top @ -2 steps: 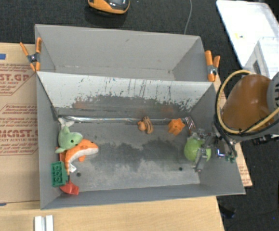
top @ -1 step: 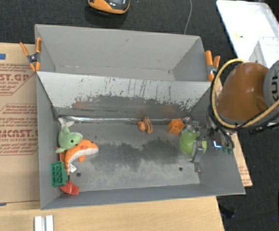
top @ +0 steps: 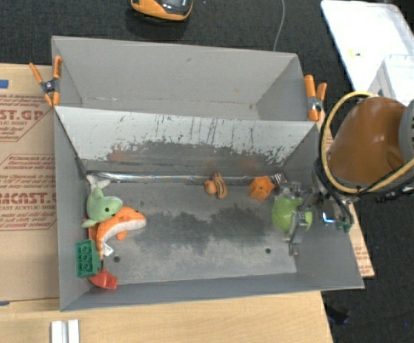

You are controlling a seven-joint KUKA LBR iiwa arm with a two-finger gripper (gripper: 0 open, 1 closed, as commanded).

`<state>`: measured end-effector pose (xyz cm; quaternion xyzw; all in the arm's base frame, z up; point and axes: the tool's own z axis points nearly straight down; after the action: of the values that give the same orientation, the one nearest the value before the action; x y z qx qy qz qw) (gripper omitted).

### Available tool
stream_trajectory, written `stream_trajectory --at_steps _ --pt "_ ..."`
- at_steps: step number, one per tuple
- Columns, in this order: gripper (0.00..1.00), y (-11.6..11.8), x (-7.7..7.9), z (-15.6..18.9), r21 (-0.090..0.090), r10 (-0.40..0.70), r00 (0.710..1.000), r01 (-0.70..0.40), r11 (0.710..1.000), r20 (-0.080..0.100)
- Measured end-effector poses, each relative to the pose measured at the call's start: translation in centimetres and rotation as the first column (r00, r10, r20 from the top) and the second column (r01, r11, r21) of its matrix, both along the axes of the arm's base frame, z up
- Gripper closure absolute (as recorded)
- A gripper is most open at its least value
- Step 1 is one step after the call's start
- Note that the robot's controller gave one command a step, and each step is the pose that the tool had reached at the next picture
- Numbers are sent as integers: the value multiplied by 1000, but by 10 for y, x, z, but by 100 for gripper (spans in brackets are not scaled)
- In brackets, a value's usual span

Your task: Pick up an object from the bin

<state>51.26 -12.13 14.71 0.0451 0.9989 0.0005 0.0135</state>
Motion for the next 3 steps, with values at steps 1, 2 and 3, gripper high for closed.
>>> stream_trajectory --at_steps 1,2,3 --pt "100 14 35 -42 7 -156 988 156 988 -2" --pt "100 12 28 -42 4 -109 994 109 994 -7" --pt "100 -1 11 -64 11 -322 947 322 947 -10"
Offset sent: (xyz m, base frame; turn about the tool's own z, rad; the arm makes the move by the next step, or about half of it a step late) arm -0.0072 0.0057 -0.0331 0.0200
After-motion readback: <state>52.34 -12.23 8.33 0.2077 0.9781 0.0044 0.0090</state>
